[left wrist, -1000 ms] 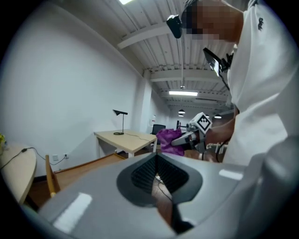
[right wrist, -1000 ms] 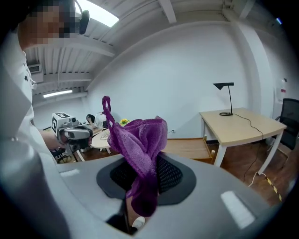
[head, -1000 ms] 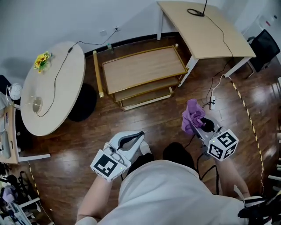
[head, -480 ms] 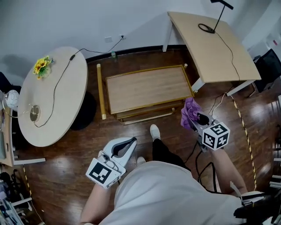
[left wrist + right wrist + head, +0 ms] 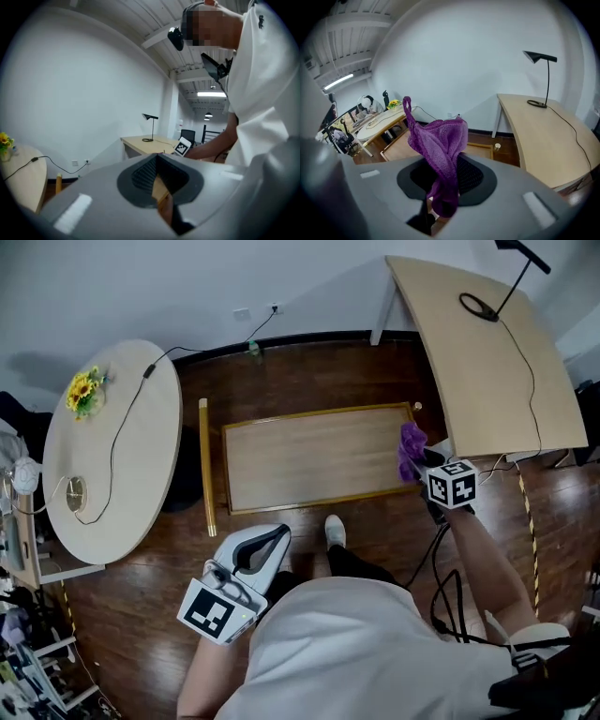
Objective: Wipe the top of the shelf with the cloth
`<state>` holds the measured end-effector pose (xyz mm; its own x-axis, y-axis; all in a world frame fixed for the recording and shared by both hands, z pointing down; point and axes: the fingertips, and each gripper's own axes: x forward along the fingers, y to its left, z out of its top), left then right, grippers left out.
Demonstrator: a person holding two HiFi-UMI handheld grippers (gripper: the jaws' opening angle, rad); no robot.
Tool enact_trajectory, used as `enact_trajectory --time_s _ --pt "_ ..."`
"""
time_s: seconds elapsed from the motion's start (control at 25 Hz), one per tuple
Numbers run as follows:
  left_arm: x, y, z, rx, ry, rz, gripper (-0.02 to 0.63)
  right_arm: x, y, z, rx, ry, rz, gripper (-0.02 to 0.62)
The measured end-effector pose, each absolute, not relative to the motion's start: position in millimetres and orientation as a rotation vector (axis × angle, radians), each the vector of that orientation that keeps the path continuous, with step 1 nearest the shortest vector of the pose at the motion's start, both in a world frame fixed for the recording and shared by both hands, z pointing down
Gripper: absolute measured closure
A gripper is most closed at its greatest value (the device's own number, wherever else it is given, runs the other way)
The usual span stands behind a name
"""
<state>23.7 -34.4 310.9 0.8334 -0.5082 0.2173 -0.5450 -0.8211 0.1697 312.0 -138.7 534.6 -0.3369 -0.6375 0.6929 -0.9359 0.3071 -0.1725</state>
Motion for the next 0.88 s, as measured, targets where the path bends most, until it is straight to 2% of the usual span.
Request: enact_trajectory --time_s 0.24,0.56,0.88 --pt "34.8 -61.8 323.0 2.758 -0.827 0.324 0.588 364.2 -217.4 598.6 1.429 -1.934 0.852 0.494" --pt "15.2 -86.8 329.9 2.702 -0.841 0.392 0.588 419.0 -270.6 683.7 1.42 -1.618 0.881 0.495" --pt "-14.0 -102.6 338.6 2.681 -0.815 0.427 0.588 400.6 -287.8 714.1 1.423 -1.509 0.956 0.495"
